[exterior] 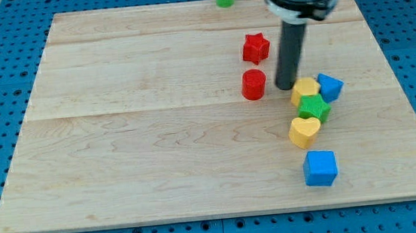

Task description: Move the group of blocks downwards

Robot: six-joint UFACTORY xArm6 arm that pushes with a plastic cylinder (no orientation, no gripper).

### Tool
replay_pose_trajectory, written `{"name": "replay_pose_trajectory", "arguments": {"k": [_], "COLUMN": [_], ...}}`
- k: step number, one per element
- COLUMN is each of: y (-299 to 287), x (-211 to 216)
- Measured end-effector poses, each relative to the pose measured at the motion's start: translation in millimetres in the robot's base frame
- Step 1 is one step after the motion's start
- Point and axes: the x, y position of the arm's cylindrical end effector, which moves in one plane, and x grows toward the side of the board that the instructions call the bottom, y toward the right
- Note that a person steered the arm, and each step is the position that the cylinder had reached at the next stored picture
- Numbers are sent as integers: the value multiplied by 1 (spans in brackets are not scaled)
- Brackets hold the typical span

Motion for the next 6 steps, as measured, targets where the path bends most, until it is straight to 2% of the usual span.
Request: {"name": "replay_pose_trajectory", "arguments": {"k": [1, 2, 3, 4, 5, 6], "y": [23, 2, -4, 79, 122, 113], "x": [28, 54, 3, -25, -19, 18]}}
